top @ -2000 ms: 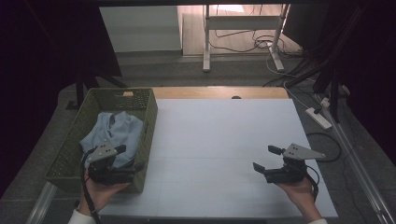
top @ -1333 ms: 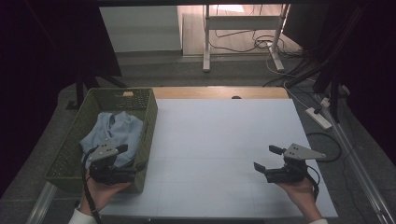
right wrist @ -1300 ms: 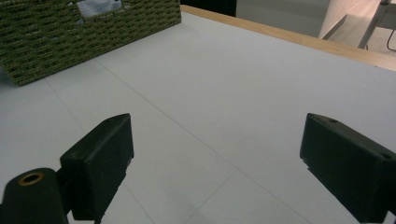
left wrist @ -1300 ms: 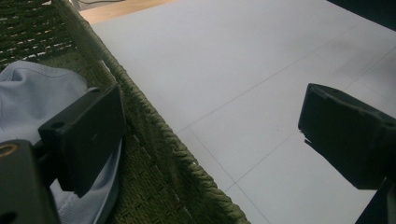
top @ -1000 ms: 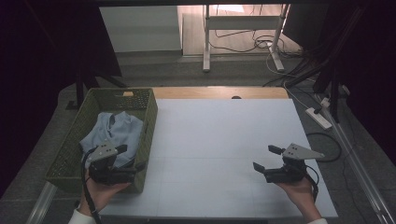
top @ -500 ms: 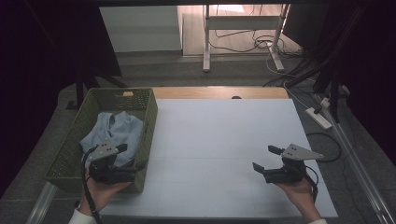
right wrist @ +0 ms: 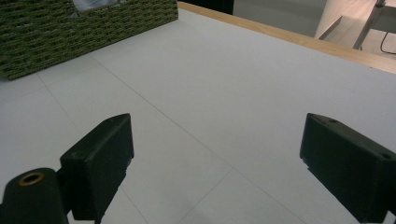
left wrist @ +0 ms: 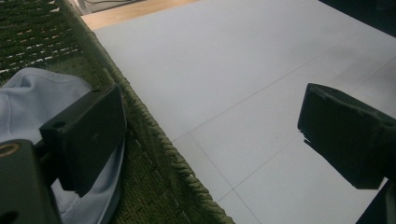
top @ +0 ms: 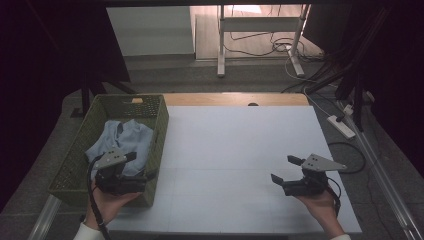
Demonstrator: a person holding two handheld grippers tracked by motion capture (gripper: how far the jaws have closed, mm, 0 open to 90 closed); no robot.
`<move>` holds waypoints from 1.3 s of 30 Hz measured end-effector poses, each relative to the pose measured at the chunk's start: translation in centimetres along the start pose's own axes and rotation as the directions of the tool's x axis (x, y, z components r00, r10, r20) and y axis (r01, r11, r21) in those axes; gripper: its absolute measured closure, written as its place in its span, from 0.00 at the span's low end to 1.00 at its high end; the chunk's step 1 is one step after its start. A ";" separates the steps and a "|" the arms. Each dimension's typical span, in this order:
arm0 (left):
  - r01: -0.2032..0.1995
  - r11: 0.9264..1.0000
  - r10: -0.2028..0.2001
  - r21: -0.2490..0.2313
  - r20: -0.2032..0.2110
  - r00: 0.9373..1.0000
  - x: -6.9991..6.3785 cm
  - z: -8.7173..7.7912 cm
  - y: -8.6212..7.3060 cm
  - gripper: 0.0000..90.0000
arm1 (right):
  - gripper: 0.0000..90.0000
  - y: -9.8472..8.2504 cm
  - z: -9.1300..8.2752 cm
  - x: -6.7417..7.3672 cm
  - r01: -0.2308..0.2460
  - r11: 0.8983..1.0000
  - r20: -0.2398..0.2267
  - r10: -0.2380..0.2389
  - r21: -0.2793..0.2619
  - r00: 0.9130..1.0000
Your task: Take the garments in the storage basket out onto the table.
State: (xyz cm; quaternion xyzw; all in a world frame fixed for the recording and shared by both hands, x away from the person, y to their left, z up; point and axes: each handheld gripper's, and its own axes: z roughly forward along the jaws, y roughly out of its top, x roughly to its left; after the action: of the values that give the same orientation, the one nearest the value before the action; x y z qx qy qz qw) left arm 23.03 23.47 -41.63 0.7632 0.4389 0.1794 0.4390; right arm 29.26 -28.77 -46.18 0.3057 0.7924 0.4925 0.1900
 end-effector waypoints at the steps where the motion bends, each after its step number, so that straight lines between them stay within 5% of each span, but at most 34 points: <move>1: 0.001 1.000 -0.001 0.001 -0.002 1.000 0.1 -0.1 0.1 0.09 | 0.11 0.0 0.0 0.0 -0.002 1.000 0.001 0.002 -0.003 1.000; 12: -0.012 1.000 0.012 -0.017 -0.010 1.000 0.6 -1.3 1.6 0.09 | 0.11 0.0 0.2 0.2 0.006 1.000 0.006 -0.006 0.004 1.000; 39: -0.002 1.000 0.002 -0.005 -0.030 1.000 2.4 -0.7 3.6 0.10 | 0.11 -0.2 0.4 0.2 0.011 1.000 0.016 -0.011 0.023 1.000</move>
State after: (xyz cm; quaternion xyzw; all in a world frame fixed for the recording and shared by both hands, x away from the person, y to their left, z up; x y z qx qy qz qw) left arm 25.78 24.98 -38.50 0.7599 0.4441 0.1924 0.4340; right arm 29.26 -28.49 -46.55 0.3073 0.7982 0.4800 0.1954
